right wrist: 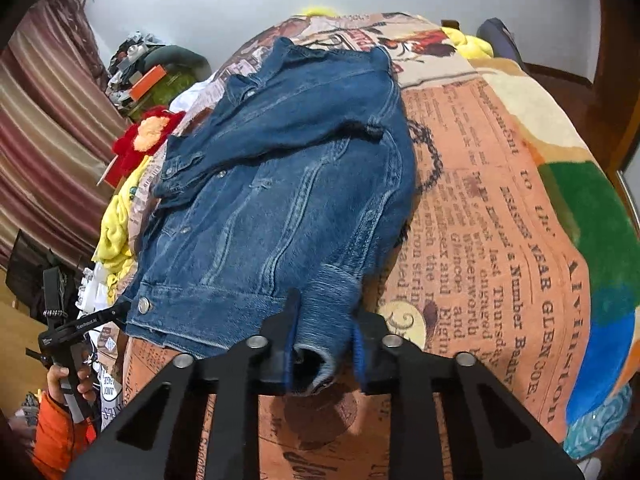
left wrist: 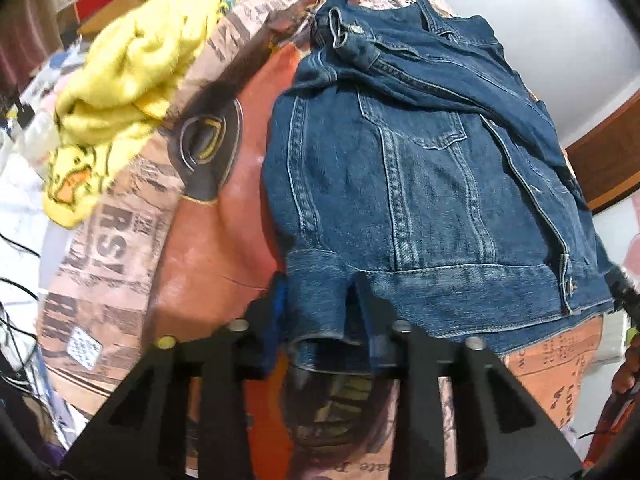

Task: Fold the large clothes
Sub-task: 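Grasp the jacket hem with both grippers and lift it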

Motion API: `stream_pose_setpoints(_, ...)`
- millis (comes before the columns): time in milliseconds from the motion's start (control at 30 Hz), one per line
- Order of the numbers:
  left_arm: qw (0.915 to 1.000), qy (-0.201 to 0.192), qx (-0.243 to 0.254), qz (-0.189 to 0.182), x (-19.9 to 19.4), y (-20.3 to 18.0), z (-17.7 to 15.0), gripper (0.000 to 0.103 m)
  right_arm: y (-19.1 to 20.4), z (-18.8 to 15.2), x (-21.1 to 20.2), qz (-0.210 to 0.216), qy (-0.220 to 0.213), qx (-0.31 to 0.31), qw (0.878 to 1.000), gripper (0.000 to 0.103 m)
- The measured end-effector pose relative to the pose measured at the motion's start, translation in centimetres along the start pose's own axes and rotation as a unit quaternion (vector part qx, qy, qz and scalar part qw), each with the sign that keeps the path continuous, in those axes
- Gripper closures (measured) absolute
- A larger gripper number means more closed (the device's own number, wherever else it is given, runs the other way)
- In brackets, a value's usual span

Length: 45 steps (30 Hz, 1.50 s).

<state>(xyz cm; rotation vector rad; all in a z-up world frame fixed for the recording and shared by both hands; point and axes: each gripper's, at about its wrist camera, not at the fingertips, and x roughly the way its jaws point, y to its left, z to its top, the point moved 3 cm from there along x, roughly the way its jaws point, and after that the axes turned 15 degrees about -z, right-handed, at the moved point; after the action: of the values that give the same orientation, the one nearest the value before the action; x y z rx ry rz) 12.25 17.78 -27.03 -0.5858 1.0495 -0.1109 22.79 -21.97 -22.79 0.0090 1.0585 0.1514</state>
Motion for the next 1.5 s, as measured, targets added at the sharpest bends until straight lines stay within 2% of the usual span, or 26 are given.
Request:
stream_pose_setpoints(33, 1.0000, -0.005, 0.002, -0.001, -0.3, 0.0, 0.1, 0.079, 0.1, 0.2, -0.1, 0.000, -0.004, -0.002, 1.000, 0.087)
stream_pose_setpoints(167, 0.9991, -0.033, 0.026, 0.005, -1.7, -1.3, 1.4, 0.086, 0.4, 1.5, -0.7, 0.005, -0.021, -0.009, 1.000, 0.089)
stream_pose_setpoints(367, 0.9934, -0.084, 0.077, -0.006, -4.3, -4.5, 5.5, 0.087, 1.0, 4.8, -1.7, 0.025, -0.048, -0.019, 0.998, 0.090)
stream_pose_setpoints(600, 0.9791, -0.146, 0.142, -0.007, -6.8, -8.6, 11.6, 0.087, 1.7, 10.8, -2.7, 0.019, -0.096, -0.030, 0.995, 0.090)
stream_pose_setpoints(833, 0.9666, -0.187, 0.176, 0.000, -7.2, -10.9, 17.1, 0.087, 2.2, 17.0, -2.6, 0.010, -0.131, -0.030, 0.991, 0.090)
stream_pose_setpoints(1000, 0.9619, -0.200, 0.186, 0.006, -6.2, -11.9, 21.0, 0.087, 2.9, 21.2, -1.7, 0.003, -0.147, -0.038, 0.988, 0.090)
stream_pose_setpoints(1133, 0.9609, -0.213, 0.177, -0.001, -5.3, -12.0, 24.1, 0.087, 3.4, 24.3, -0.6, 0.001, -0.157, -0.038, 0.987, 0.090)
stream_pose_setpoints(1267, 0.9595, -0.220, 0.176, 0.013, -3.8, -11.9, 26.8, 0.087, 3.7, 27.8, 1.8, 0.000, -0.152, -0.028, 0.988, 0.090)
stream_pose_setpoints(1500, 0.9734, -0.182, 0.136, 0.029, 2.3, -9.3, 31.8, 0.087, 3.7, 32.3, 8.8, -0.024, -0.111, -0.017, 0.993, 0.090)
